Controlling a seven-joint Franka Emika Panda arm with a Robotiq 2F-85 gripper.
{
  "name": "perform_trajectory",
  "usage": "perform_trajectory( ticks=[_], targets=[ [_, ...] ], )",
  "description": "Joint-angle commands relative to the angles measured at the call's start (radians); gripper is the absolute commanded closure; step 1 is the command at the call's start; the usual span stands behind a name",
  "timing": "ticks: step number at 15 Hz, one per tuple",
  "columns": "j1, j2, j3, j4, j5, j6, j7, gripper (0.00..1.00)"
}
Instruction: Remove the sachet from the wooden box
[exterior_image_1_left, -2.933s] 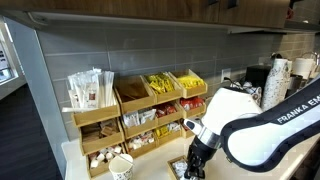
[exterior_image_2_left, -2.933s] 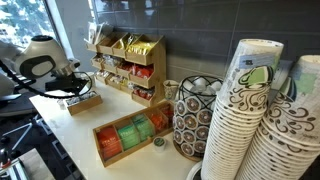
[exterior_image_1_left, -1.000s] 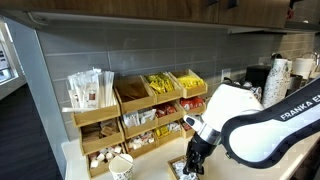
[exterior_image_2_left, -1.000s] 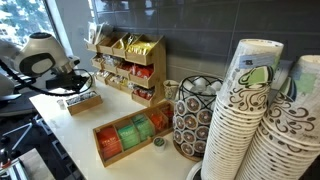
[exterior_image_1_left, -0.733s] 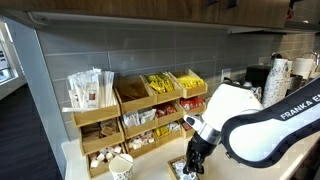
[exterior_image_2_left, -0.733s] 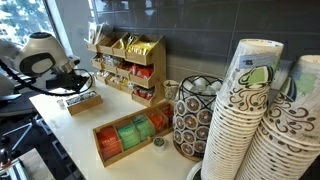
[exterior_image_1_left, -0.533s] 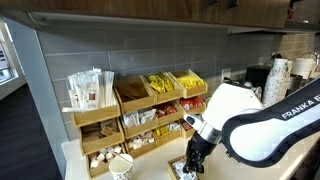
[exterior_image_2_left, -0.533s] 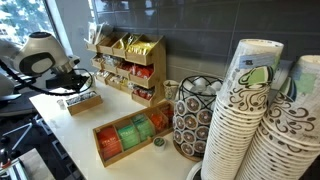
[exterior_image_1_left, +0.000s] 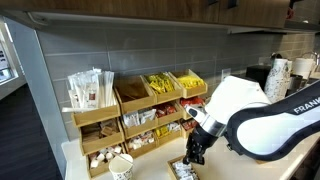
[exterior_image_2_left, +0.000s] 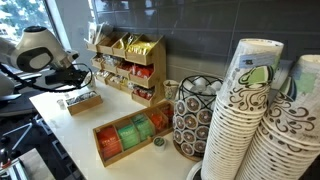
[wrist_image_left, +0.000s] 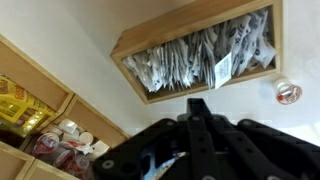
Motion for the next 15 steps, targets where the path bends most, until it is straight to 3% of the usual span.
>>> perform_trajectory(
  ticks=[1,2,3,4,6,13,15],
  targets=[
    [-0.023,-0.06,-0.011,-0.028,-0.068,-0.026,0.055,1.0],
    [-0.018,-0.062,-0.021,-0.023,-0.072,-0.041,0.052,1.0],
    [-0.003,-0.059,-0.036,-0.017,-0.064,-0.065,0.038,0.74],
    [0.016,-0.053,-0.053,-0.012,-0.044,-0.081,0.015,0.73],
    [0.04,-0.044,-0.076,-0.009,-0.015,-0.126,-0.018,0.6],
    [0.072,0.0,-0.098,-0.002,0.066,-0.13,-0.095,0.07],
    [0.075,0.019,-0.097,0.004,0.093,-0.129,-0.124,0.03]
  ],
)
